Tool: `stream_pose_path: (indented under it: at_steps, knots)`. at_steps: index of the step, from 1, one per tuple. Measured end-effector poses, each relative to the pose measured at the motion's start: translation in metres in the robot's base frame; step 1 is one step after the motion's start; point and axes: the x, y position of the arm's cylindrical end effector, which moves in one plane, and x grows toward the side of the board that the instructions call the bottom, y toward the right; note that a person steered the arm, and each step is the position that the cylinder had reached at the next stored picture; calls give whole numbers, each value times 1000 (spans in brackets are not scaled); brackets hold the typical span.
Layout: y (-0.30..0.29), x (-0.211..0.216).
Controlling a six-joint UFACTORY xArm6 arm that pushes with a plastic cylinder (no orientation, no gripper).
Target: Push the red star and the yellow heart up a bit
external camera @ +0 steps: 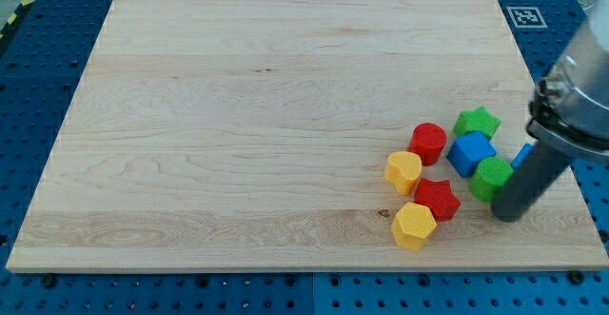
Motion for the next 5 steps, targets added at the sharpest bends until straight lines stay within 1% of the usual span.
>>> stream_pose_path:
  at_steps: [1,2,3,4,5]
  knots:
    - [-10,-37]
    - [-14,-85]
    - [-23,-82]
    - [-23,-53]
    - [-24,-33]
